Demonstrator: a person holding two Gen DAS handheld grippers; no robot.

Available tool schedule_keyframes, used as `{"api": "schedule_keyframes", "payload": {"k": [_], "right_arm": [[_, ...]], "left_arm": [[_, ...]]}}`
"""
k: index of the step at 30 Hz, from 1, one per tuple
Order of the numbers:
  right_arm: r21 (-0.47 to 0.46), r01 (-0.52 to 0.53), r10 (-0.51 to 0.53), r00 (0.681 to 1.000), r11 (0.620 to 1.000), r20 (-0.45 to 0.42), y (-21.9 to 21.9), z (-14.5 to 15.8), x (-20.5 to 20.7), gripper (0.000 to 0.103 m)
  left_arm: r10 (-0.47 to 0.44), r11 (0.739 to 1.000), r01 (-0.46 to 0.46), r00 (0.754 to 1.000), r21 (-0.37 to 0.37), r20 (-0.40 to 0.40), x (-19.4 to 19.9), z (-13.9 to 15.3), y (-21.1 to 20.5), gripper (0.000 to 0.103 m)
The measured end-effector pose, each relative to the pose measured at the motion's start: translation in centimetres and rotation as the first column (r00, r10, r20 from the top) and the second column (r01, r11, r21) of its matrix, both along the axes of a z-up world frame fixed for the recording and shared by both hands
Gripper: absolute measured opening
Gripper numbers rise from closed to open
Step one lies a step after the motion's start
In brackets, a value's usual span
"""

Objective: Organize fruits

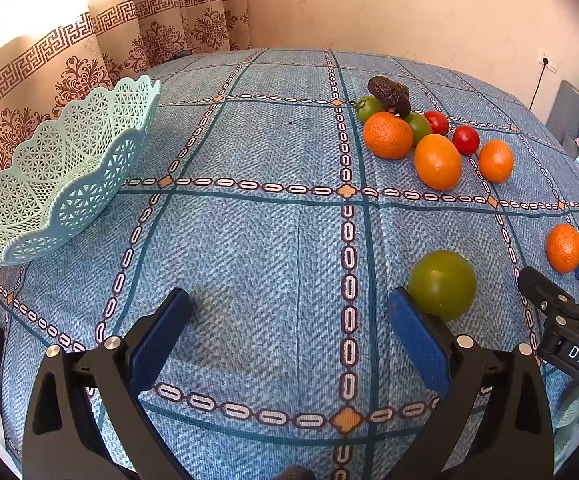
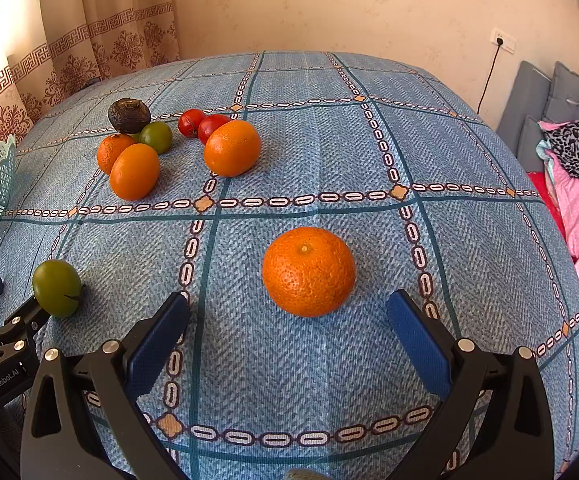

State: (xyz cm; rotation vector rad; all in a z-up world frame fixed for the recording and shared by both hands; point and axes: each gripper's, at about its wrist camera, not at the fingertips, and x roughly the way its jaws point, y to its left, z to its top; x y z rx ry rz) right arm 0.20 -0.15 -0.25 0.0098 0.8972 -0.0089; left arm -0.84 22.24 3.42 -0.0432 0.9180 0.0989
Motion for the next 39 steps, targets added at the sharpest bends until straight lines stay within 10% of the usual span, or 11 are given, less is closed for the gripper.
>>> {"api": "schedule_keyframes", "payload": {"k": [39], "right_arm": [[-0.011,-0.010,0.010,1.000,1.000,-0.005,0.27,0.09,-0.38,0.098]], "left_arm": [[-0.012,1.000,0.012,1.000,-0.003,-0.007,0.08,-0.15,0.10,0.100]]}}
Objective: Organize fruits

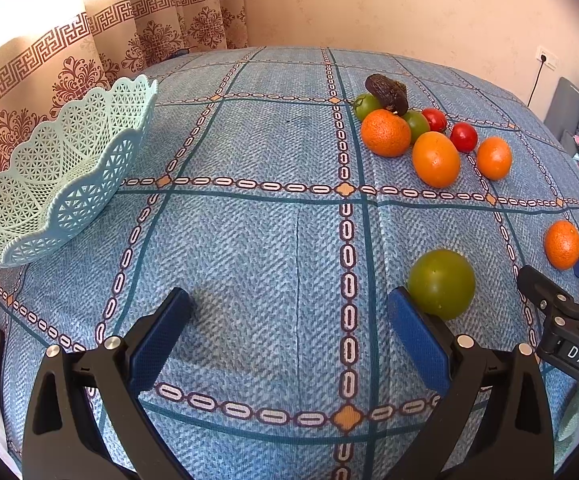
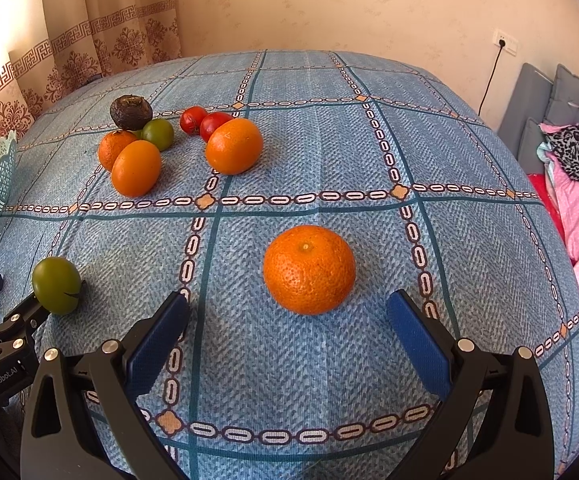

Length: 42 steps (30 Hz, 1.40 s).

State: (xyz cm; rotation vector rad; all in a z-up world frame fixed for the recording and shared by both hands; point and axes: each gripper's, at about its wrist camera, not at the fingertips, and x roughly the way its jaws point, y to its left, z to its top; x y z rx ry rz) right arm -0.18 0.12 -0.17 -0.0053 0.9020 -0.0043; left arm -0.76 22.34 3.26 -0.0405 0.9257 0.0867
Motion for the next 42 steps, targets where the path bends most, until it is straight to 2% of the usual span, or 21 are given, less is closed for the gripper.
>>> {"api": "schedule_keyframes", "payload": {"k": [12,18,26,33,39,42], "right_arm": [[-0.001,-0.010,0.010,1.000,1.000,-0.008,0.0,0.2,-0.3,0.098],[0.007,-0.023,0.023,1.000,1.000,-0.021,-0.2,0.6,-0.7,0.098],[0.055,-0.055,0.052,0.998,0.997,0.047,-2.0,1.9,-3.1,0.098],[0.091,-0.038,0.030,0.996,0.995,0.089,-4.5,3.1,-4.1,0.098],[0.082,-0.060,0.051,0.994,0.995,0.101,-4.2,3.4,-2.7,0.090],[0.073,-0.083,0.076,0.993,0.994,0.094,-3.5,3.2,-1.9,0.078]], "left_arm": [[-0.017,1.000,0.017,1.000,0.001,0.001,-0.1,0.0,-0.3,0.100],[-0.062,0.998,0.062,0.998,-0.012,0.000,-0.7,0.1,-0.7,0.100],[-0.121,0.991,0.122,0.993,-0.048,0.008,-2.1,0.8,-1.6,0.100],[-0.192,0.981,0.194,0.980,-0.029,0.048,-4.4,2.0,-3.7,0.100],[-0.241,0.970,0.242,0.968,-0.010,0.066,-6.4,3.1,-5.2,0.100],[-0.255,0.967,0.256,0.964,-0.005,0.074,-6.8,3.8,-5.1,0.100]]}}
